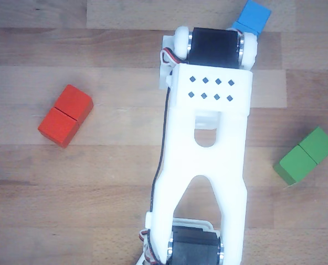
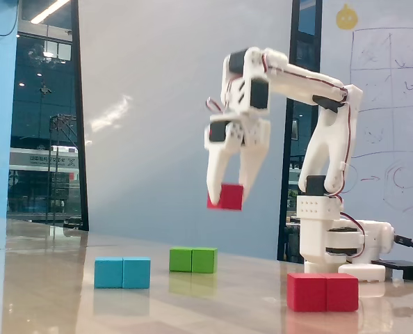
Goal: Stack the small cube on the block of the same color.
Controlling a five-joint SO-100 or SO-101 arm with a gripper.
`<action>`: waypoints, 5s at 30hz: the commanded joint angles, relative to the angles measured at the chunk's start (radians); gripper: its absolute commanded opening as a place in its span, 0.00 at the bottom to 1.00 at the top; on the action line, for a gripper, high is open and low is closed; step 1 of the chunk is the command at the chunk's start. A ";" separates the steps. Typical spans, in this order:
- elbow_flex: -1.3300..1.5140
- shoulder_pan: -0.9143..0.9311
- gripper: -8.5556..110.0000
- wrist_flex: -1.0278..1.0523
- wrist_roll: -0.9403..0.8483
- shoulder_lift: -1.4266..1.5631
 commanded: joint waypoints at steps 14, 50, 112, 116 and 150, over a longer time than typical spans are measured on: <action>-0.192 -0.279 0.10 0.038 -0.011 0.069; -0.192 -0.839 0.10 -0.193 -0.014 -0.181; -0.127 -0.721 0.21 -0.258 -0.014 -0.408; -0.127 -0.721 0.22 -0.256 -0.015 -0.408; -0.141 -0.216 0.32 -0.244 -0.015 -0.391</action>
